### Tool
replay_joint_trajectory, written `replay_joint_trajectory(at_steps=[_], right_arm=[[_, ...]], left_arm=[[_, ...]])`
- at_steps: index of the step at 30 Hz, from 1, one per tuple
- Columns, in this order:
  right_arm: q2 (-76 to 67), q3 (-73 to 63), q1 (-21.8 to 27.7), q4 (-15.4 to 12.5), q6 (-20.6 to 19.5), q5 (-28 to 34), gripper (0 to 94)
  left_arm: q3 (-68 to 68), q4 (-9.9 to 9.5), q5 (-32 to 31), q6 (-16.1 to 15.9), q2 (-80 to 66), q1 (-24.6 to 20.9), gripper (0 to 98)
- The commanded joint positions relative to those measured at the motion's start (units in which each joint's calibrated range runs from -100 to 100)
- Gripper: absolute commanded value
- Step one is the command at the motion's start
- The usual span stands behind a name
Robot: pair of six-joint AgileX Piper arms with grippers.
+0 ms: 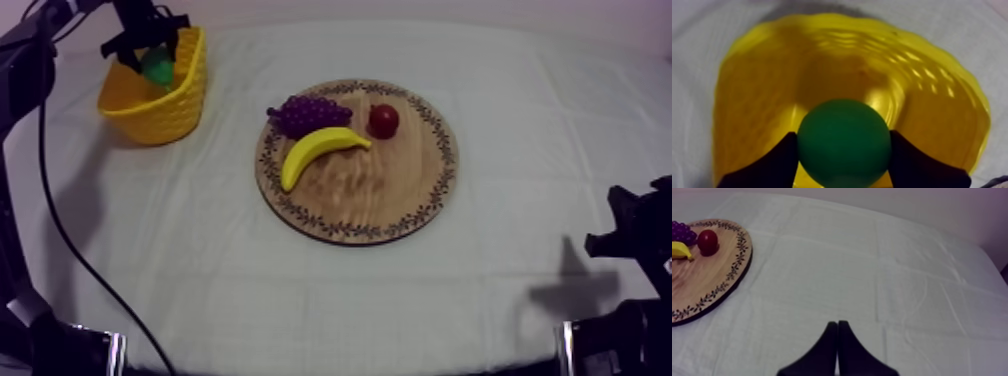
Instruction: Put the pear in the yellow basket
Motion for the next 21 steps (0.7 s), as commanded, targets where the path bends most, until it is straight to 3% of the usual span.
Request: replay_joint_trajectory(at_steps=[1, 9, 16, 18, 21], right_arm=[[0.0, 0.0, 0.0, 0.0, 0.0, 0.0, 0.3], [0.0, 0.0, 0.0, 0.0, 0.0, 0.0, 0.3], [0.0, 0.0, 0.0, 0.0, 0.0, 0.0, 0.3], [0.0, 0.0, 0.0, 0.0, 0.0, 0.0, 0.3], [0.0, 0.0, 0.0, 0.0, 0.0, 0.0, 0.3]], left_arm=[[-0.3, 0.08, 0.0, 0.1, 0.9, -0.1, 55.6], [0.9, 1.07, -2.1, 0.6, 0.7, -0.5, 70.3], [4.4, 1.76, -4.3, 0.5, -2.5, -0.5, 72.4], [6.0, 1.91, -5.1, 0.3, -3.7, -0.3, 66.9], [10.0, 2.40, -7.5, -0.2, -6.6, 0.0, 36.0]])
